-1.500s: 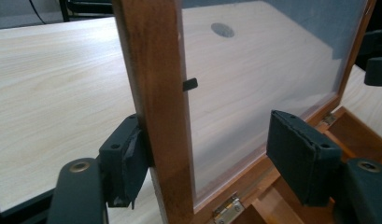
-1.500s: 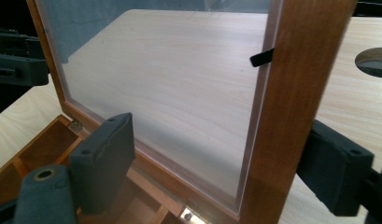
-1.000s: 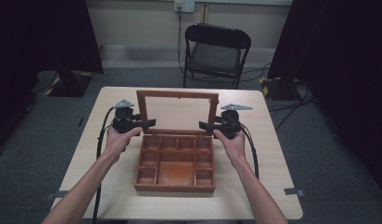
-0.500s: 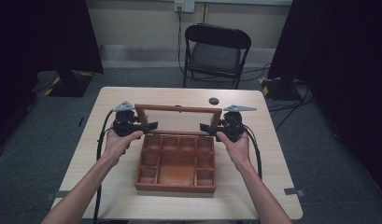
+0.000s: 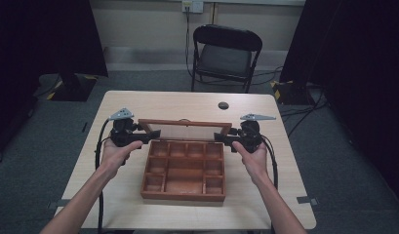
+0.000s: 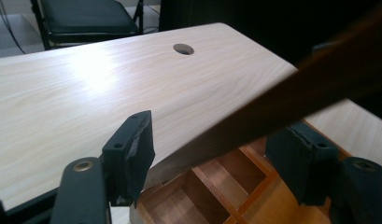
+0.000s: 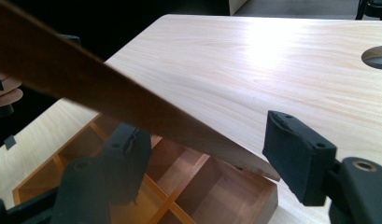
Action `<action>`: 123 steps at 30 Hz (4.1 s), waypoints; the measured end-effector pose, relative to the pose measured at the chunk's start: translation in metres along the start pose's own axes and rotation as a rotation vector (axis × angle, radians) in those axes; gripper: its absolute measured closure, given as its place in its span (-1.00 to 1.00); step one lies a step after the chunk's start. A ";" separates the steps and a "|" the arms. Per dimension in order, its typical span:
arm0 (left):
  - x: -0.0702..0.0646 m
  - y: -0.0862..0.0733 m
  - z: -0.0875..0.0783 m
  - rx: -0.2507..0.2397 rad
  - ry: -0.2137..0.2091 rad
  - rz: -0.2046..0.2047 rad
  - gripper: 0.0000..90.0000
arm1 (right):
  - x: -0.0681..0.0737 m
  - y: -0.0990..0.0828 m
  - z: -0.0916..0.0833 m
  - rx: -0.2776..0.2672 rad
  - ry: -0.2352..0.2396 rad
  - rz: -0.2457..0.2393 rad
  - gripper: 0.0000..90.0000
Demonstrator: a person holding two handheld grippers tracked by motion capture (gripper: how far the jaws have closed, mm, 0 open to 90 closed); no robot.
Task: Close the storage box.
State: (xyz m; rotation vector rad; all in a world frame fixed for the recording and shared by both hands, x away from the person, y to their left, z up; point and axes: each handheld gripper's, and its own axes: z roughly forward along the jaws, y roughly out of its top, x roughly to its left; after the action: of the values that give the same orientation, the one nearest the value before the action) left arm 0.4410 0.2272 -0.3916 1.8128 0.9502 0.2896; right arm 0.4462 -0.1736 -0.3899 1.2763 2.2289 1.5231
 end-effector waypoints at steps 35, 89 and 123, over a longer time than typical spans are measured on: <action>-0.018 -0.015 -0.010 0.061 -0.016 0.050 -0.53 | -0.007 0.008 -0.047 0.029 -0.122 -0.036 -0.12; -0.032 -0.033 -0.014 0.063 -0.009 0.109 -0.65 | 0.110 0.043 0.021 0.280 0.393 -0.201 0.79; 0.014 -0.054 -0.012 0.152 0.100 0.064 -0.61 | 0.111 0.039 0.017 0.320 0.383 -0.245 0.81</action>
State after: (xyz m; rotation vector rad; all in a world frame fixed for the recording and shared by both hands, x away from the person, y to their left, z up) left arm 0.4175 0.2542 -0.4358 1.9853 1.0076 0.3586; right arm 0.4078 -0.0781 -0.3302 0.7767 2.8397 1.4585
